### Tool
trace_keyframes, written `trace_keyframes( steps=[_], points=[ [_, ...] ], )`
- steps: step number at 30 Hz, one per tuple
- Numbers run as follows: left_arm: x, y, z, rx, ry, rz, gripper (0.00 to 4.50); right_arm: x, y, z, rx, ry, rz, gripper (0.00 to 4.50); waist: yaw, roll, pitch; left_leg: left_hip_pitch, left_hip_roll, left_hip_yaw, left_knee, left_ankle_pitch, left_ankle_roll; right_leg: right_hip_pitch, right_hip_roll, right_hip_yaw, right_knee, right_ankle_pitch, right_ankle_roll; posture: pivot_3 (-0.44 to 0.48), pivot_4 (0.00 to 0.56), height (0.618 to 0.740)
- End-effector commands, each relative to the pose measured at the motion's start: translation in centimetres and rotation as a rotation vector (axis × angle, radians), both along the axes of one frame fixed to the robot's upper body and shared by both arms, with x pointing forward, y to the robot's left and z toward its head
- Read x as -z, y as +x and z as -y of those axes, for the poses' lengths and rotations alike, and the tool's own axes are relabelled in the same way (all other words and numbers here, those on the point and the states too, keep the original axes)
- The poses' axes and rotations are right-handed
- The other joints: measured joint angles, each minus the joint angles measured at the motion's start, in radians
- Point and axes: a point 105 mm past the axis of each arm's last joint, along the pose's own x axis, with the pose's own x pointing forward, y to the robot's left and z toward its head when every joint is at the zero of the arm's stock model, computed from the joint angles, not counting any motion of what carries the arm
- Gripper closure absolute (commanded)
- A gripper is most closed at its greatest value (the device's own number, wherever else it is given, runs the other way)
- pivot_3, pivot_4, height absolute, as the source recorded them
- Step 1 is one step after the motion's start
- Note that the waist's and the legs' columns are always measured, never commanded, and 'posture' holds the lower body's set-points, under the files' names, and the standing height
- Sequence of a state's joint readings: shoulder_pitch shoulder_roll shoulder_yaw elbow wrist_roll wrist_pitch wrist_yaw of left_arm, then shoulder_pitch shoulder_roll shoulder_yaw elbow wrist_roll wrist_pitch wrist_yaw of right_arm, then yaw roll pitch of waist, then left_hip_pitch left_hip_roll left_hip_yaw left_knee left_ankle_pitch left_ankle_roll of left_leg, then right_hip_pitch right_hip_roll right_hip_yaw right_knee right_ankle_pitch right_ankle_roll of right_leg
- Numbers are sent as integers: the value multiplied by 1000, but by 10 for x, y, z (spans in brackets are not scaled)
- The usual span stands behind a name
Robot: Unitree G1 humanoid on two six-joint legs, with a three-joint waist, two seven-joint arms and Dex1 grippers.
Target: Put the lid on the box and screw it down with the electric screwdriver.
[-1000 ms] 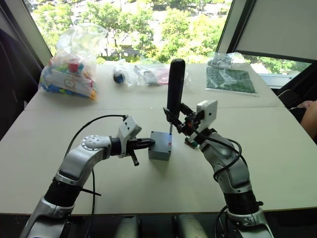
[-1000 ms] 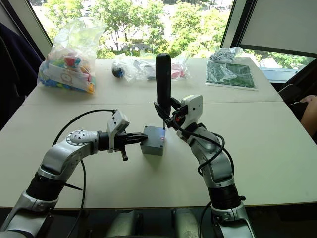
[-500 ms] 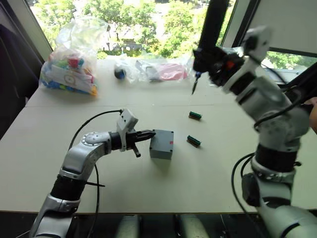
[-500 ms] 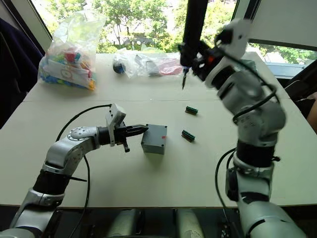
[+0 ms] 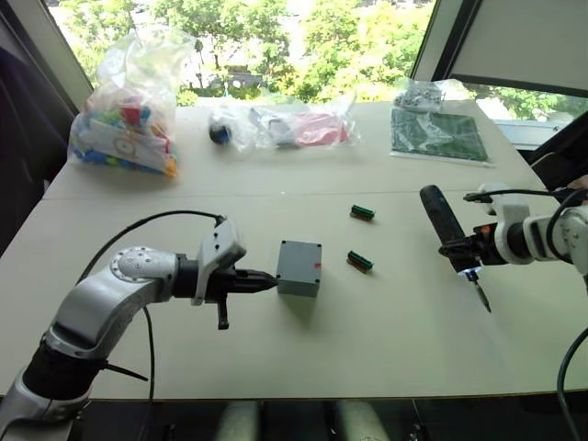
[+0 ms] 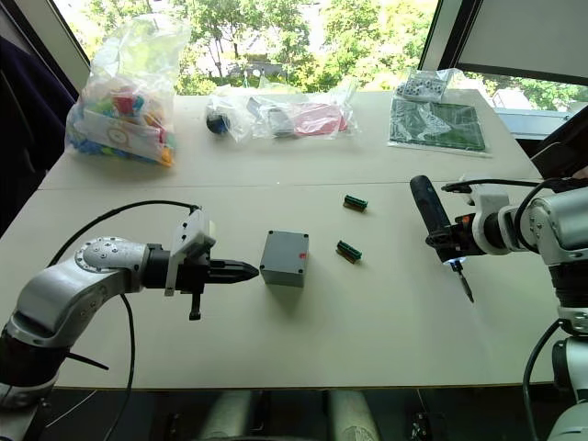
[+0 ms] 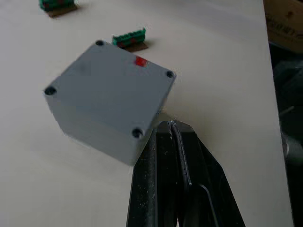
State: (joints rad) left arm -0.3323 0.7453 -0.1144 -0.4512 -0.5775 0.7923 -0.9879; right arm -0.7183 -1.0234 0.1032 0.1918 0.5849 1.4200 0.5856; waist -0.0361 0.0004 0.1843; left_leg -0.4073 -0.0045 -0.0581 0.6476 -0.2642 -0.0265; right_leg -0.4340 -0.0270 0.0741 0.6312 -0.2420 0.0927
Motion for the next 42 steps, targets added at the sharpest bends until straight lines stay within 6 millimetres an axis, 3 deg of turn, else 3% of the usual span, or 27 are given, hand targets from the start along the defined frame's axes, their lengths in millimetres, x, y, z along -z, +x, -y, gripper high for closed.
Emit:
trace_keyframes(
  steps=[1, 12, 14, 16, 19, 21, 25, 27, 29, 33, 35, 37, 42],
  points=[
    [-13, 4, 7, -21, -66, 63, 4500, -14, 11, -3, 33, 76, 24, 2650, -9, -1, 1, 0, 0, 0, 1, 0, 0, 0, 0, 0, 0, 1, -2, 0, 150, 740],
    [-19, 1, 9, -53, -133, 39, 4500, 2, 5, -4, 79, 89, -72, 2650, -7, -2, 1, 2, 0, 0, 2, 2, 0, 4, 1, 1, -1, 4, 2, 0, 150, 740],
    [-23, 7, 5, -96, -170, 33, 4500, 7, 7, -2, 84, 55, -55, 1643, -7, -2, 1, 2, 0, -1, 2, 2, 0, 4, 1, 1, -1, 4, 2, 0, 150, 740],
    [-28, 15, -1, -150, -219, 23, 4500, 7, 10, 1, 90, 22, -26, 1101, -7, -3, 0, 2, 0, -1, 3, 2, 0, 5, 1, 1, -1, 4, 2, 0, 150, 740],
    [-26, 18, -20, -214, -249, -18, 4500, -15, 24, 2, 18, -24, 157, 108, -8, -3, 0, 4, 0, 0, 4, 2, 0, 7, 1, 1, -1, 4, 2, 0, 150, 740],
    [-21, 18, -37, -275, -259, -54, 4500, -31, 26, -4, 14, 80, 217, 26, -13, -3, 1, 5, 0, 0, 4, 2, 0, 7, 1, 1, -1, 4, 2, 0, 150, 740],
    [-11, 10, -67, -363, -207, -95, 4500, -57, 17, -18, -198, 110, 393, 26, -8, -3, 1, 5, 1, -1, 1, 2, 0, 5, 2, 1, 0, 4, 3, 0, 150, 740],
    [-8, 1, -80, -393, -185, -122, 4500, -76, 5, -32, -350, 167, 533, 26, -5, -4, 1, 5, 1, -2, 1, 2, 0, 6, 2, 0, 0, 4, 2, 0, 150, 740],
    [-5, -9, -89, -410, -162, -147, 4500, -79, -14, -43, -499, 188, 605, 26, -3, -4, 1, 4, 1, -2, 1, 2, 0, 6, 1, 0, -1, 4, 2, 0, 150, 740],
    [-2, -26, -94, -416, -148, -192, 4500, -62, -45, -56, -646, 234, 580, 26, -3, -4, 1, 5, 1, -1, 3, 2, 0, 8, -1, 0, -1, 4, 3, 0, 150, 740],
    [7, -50, -89, -396, -124, -267, 4500, -22, -88, -67, -764, 311, 356, 26, -2, -6, 0, 5, 1, 0, 3, 2, 0, 8, -1, 1, -1, 3, 0, 0, 150, 740],
    [17, -68, -83, -375, -104, -329, 4500, 1, -115, -74, -843, 350, 216, 26, -1, -9, -1, 6, 2, -1, 1, 2, 0, 9, -1, 0, -1, 1, 1, 0, 150, 740],
    [28, -85, -68, -344, -111, -384, 4500, 29, -129, -79, -887, 329, 107, 26, -8, -10, 0, 17, 3, 5, 1, 1, 0, 15, -1, 4, 0, -2, 0, 0, 150, 740]
  ],
)
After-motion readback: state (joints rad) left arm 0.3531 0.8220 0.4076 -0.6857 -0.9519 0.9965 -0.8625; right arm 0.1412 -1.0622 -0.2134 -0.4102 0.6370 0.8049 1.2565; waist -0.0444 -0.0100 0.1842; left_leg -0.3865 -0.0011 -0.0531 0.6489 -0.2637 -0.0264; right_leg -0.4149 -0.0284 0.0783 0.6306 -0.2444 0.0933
